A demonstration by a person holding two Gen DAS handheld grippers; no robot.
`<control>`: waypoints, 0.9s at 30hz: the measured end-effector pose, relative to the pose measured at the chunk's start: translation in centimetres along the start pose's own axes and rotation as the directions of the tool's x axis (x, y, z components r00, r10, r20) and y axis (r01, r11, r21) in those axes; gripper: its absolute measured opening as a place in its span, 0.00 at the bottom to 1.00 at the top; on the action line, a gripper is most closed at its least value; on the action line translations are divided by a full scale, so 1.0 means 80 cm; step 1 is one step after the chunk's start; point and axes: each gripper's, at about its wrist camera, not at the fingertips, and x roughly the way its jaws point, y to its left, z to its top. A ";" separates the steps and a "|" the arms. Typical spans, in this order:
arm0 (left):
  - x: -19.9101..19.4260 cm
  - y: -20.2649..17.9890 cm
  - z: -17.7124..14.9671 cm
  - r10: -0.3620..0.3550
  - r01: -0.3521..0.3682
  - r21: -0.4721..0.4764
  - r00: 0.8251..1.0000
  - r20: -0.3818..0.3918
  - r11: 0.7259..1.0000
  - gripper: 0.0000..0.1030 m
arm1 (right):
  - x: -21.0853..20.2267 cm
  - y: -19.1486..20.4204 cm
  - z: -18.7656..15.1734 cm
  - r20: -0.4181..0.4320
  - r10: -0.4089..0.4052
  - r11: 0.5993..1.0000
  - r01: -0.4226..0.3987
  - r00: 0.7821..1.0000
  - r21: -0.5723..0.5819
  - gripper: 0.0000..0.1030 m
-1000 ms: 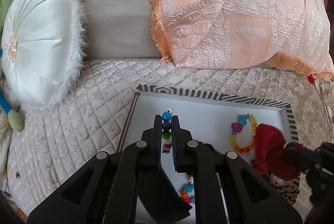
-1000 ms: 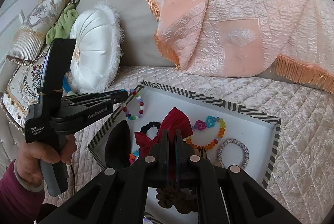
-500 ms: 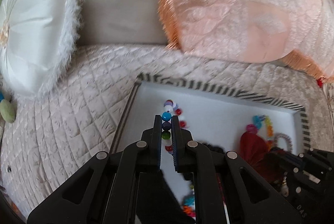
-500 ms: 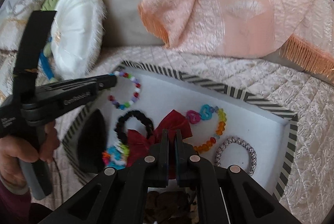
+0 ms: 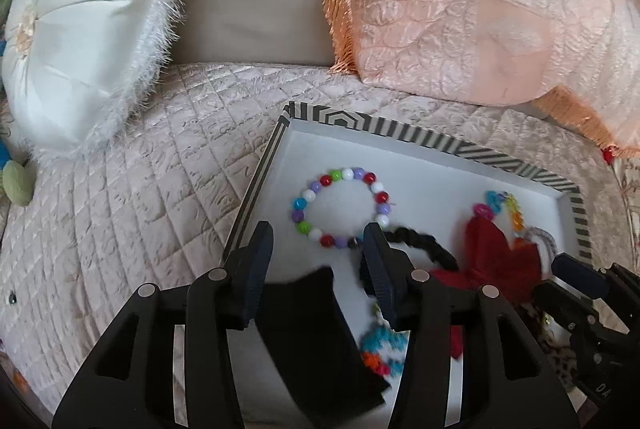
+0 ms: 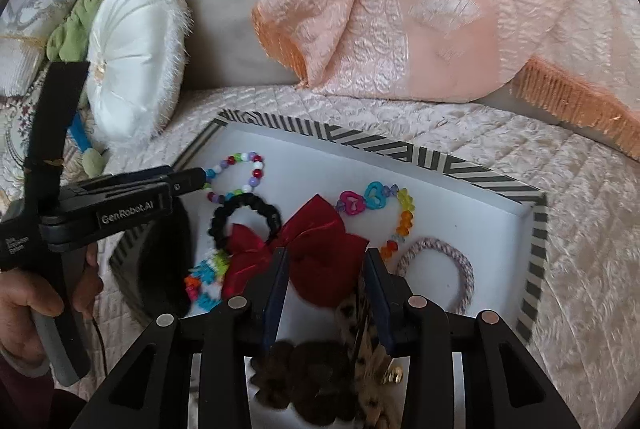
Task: Organize jewelry
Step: 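Carry the bracelet and red bow into the tray and open both grippers, then move both grippers back to the purple and blue bead bracelets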
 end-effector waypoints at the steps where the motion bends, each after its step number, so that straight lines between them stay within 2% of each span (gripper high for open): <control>1: -0.009 -0.002 -0.005 -0.001 0.001 0.005 1.000 0.008 1.000 0.45 | -0.008 0.001 -0.003 0.007 0.001 1.000 -0.001 1.000 0.004 0.37; 14: -0.128 -0.018 -0.070 -0.015 0.011 0.026 0.990 0.143 1.000 0.45 | -0.108 0.046 -0.056 0.118 -0.012 1.000 0.014 0.993 -0.012 0.38; 18: -0.152 -0.017 -0.093 -0.029 0.025 0.024 0.986 0.165 0.999 0.45 | -0.134 0.054 -0.076 0.144 -0.019 1.000 0.021 0.989 -0.014 0.39; 20: -0.161 -0.014 -0.108 -0.052 0.051 0.010 0.985 0.162 0.999 0.45 | -0.146 0.057 -0.086 0.152 -0.020 0.999 0.024 0.988 -0.022 0.39; 23: -0.165 -0.012 -0.129 -0.095 0.098 -0.016 0.985 0.142 0.995 0.54 | -0.162 0.057 -0.104 0.152 -0.023 0.999 0.029 0.988 -0.039 0.39; 27: -0.154 -0.017 -0.150 -0.115 0.118 -0.023 0.988 0.102 0.993 0.54 | -0.162 0.054 -0.132 0.112 -0.014 0.997 0.023 0.994 -0.074 0.39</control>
